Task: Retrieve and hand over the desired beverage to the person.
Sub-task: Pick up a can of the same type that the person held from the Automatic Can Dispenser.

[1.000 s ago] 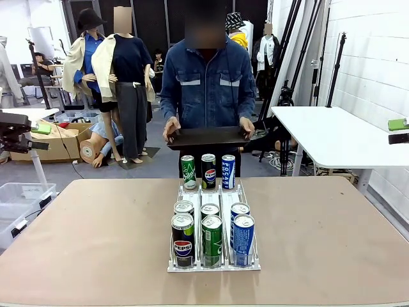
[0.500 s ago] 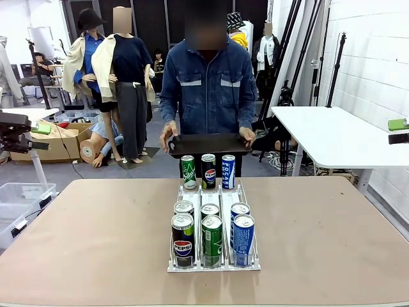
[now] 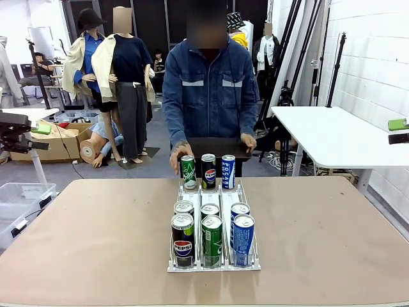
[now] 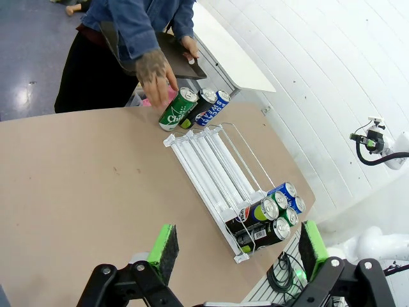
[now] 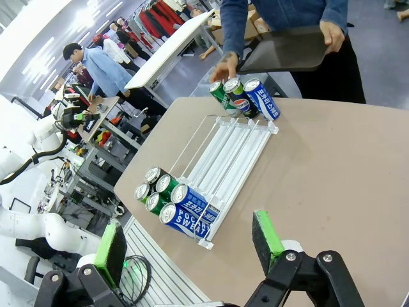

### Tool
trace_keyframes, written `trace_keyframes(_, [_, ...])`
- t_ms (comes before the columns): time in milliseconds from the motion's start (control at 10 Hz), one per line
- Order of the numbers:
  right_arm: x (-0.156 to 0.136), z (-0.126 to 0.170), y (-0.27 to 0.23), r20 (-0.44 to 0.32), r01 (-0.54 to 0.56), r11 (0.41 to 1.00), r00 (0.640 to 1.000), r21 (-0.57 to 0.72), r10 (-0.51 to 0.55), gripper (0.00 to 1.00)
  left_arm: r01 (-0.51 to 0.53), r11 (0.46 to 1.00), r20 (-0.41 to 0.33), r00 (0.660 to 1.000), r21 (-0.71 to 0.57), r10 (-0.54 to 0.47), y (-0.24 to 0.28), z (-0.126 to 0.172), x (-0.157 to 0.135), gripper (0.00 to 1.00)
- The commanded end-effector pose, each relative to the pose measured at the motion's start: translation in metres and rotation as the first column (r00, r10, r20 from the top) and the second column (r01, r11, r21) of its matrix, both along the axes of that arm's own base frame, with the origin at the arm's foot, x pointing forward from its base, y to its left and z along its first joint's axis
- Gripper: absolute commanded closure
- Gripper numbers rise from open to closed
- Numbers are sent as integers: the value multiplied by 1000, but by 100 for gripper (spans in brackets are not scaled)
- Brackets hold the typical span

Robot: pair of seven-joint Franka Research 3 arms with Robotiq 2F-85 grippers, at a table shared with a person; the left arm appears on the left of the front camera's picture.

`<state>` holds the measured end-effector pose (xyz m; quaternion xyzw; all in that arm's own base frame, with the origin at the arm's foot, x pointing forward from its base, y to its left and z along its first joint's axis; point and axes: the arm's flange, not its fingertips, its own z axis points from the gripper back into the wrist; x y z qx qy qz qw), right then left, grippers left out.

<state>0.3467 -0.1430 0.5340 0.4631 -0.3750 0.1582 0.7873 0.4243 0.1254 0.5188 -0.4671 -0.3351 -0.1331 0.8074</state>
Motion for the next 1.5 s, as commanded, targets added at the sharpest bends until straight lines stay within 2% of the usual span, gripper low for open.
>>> trace_keyframes(0, [2,0,0,11,-5,1000,1000,16,5,0,2,1000,3,1000,-5,-2,1,0,-1,0])
trace_keyframes(1400, [2,0,0,11,-5,1000,1000,16,5,0,2,1000,3,1000,-5,-2,1,0,-1,0])
